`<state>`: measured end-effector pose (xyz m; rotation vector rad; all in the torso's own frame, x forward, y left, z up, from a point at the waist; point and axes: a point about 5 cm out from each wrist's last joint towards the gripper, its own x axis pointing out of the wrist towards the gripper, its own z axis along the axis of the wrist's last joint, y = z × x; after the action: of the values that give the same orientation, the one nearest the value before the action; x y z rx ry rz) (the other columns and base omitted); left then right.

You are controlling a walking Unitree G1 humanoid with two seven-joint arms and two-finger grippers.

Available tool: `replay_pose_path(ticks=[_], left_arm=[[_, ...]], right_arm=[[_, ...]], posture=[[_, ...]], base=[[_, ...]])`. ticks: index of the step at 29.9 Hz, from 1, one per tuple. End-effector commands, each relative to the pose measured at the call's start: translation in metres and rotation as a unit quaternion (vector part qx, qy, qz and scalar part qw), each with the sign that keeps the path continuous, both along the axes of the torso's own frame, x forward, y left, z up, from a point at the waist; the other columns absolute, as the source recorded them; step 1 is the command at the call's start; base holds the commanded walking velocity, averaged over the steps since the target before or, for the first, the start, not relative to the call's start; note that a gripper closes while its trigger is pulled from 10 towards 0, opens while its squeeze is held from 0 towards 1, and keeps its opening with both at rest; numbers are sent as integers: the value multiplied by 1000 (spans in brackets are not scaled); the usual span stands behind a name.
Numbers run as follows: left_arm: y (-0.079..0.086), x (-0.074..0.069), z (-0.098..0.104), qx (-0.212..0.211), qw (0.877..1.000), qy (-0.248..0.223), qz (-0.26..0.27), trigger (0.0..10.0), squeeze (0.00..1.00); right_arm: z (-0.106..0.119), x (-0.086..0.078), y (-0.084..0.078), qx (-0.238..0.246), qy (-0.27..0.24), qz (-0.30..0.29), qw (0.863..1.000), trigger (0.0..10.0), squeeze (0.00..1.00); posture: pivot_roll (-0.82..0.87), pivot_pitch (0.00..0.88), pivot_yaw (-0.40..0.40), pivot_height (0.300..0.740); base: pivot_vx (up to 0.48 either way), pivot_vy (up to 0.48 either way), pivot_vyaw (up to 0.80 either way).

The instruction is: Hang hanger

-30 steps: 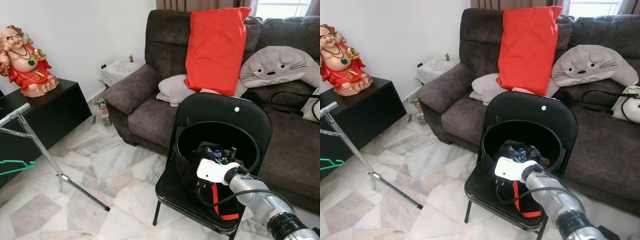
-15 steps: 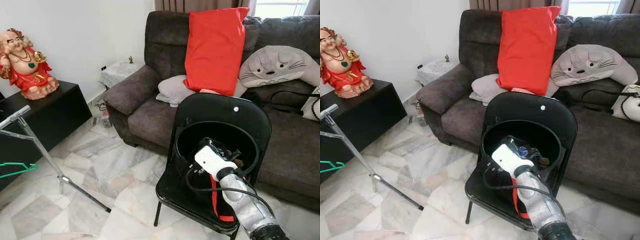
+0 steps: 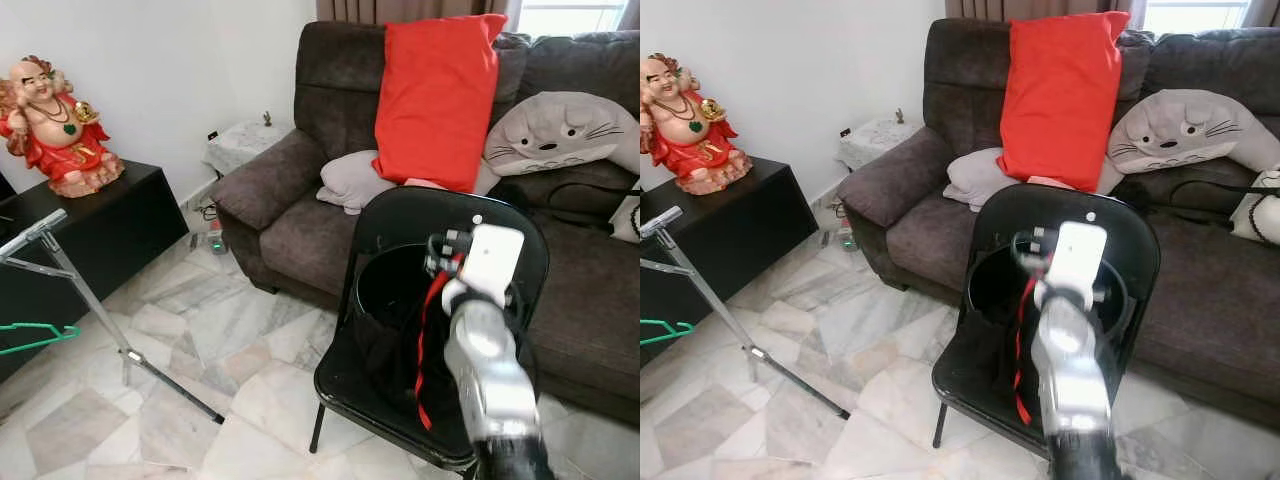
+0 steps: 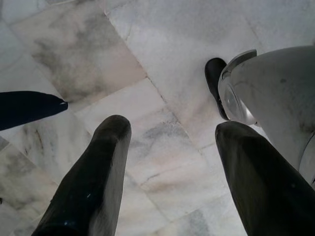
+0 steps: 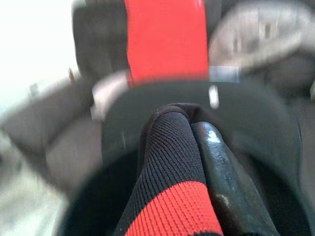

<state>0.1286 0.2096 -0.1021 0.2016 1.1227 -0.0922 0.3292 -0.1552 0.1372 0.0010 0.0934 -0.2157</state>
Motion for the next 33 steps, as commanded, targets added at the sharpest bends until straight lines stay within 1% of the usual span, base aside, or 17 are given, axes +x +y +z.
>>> replay_pose_path(ticks=[1,2,5,8,10,11,12,13,19,21,23,26,28,31,33], left_arm=[[4,-6,-1,7,1000,8,4,10000,0],[4,-6,-1,7,1000,8,4,10000,0],[5,-7,-1,13,1000,6,5,10000,0],[6,-8,-1,19,1000,2,10,10000,0],[6,-9,-1,23,999,-4,23,10000,0],[6,-9,-1,23,999,-4,23,10000,0],[6,-10,-2,23,999,-7,34,10000,0],[5,-10,-2,24,999,-7,38,10000,0],[1,-13,-3,23,999,-8,42,10000,0],[0,-15,-4,23,999,-8,47,10000,0],[-2,-16,-5,21,998,-8,55,10000,0],[-3,-17,-5,20,998,-8,62,10000,0],[-3,-18,-6,30,998,-7,53,10000,0],[-4,-18,-6,25,998,-10,64,10000,0],[-3,-18,-6,32,997,-12,67,10000,0]], right_arm=[[-9,-10,3,11,25,2,1000,10000,0],[-9,-10,3,11,25,2,1000,10000,0],[-16,-18,3,5,48,16,999,10000,0],[-12,-20,3,5,36,27,999,10000,0],[-10,-21,4,-20,28,47,998,10000,0],[-10,-21,4,-20,28,47,998,10000,0],[-10,-23,4,-41,30,53,997,10000,0],[-10,-24,4,-52,30,56,997,10000,0],[-8,-26,-1,-62,19,61,996,10000,0],[-10,-26,-3,-46,24,62,997,10000,0],[-8,-25,-5,-40,21,63,997,10000,0],[-1,-19,-3,-53,1,74,996,10000,0],[4,-15,7,-55,-13,114,992,10000,0],[5,-15,10,-62,-18,127,990,10000,0],[5,-14,12,-64,-21,132,989,10000,0]], posture=[[9,11,115,740],[9,11,115,740],[-8,8,113,740],[-13,2,104,740],[-11,0,94,740],[-11,0,94,740],[-12,0,86,740],[-13,0,83,740],[-12,0,68,740],[-7,0,63,740],[-1,0,61,740],[-4,0,59,740],[7,0,55,740],[17,0,52,740],[20,0,51,740]], base=[[0,0,0],[0,0,0],[0,0,0],[0,0,0],[0,0,494],[0,0,494],[0,0,788],[0,0,788],[0,0,788],[0,0,788],[0,0,788],[0,0,788],[0,0,788],[0,0,788],[0,0,788]])
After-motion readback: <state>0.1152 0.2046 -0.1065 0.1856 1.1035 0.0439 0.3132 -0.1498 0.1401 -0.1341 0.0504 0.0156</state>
